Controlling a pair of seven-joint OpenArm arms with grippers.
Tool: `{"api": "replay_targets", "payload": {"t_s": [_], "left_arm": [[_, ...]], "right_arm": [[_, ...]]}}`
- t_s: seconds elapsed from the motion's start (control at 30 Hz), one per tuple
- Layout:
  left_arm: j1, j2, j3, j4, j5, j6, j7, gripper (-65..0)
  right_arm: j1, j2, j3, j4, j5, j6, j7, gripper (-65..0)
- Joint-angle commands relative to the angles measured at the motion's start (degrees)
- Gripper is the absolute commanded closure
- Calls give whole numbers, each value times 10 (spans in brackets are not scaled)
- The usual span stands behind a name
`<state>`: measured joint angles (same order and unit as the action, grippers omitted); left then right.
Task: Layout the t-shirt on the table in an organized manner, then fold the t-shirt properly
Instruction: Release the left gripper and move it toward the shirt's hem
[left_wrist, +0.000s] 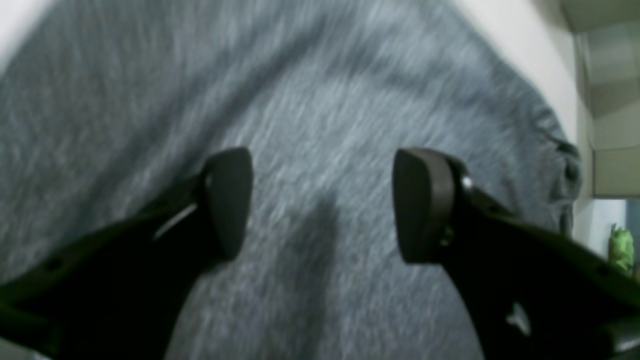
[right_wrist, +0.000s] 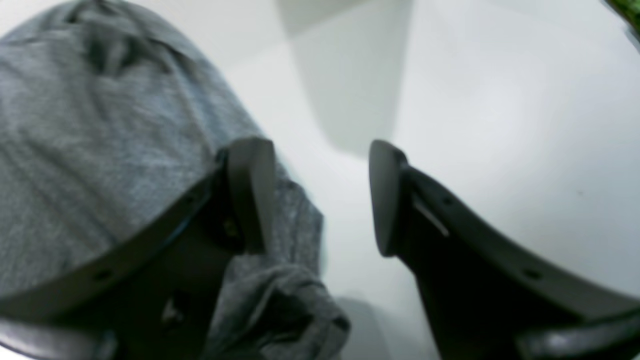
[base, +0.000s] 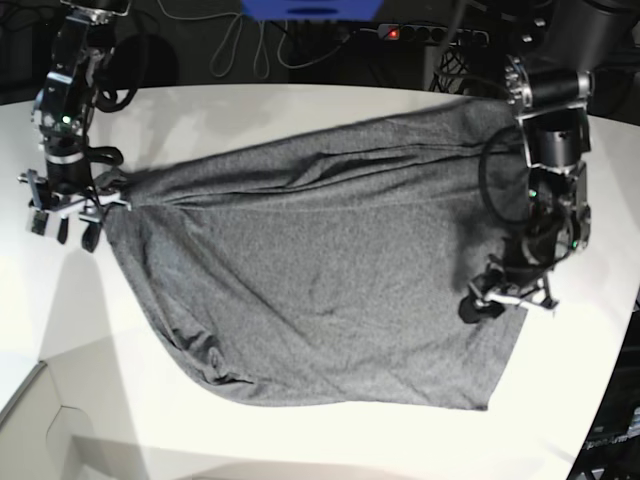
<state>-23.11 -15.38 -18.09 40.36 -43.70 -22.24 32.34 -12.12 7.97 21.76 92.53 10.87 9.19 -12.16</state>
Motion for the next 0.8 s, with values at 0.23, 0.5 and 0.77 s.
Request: {"api": "replay_targets", "payload": {"t_s": [0.23,0.5,0.77], "left_arm": [[34,-28,-2,-22,13,16,-21,-431],[146,-21,-80,124,-17,15,68,-431],[167,-14,-124,235,-31,15,113,-431]], "right_arm": [[73,40,-96,-83,0,1,11,-311],[111,41,-151,-158,0,1,16,-311],[46,42,-156,-160,0,1,14,-311]]}}
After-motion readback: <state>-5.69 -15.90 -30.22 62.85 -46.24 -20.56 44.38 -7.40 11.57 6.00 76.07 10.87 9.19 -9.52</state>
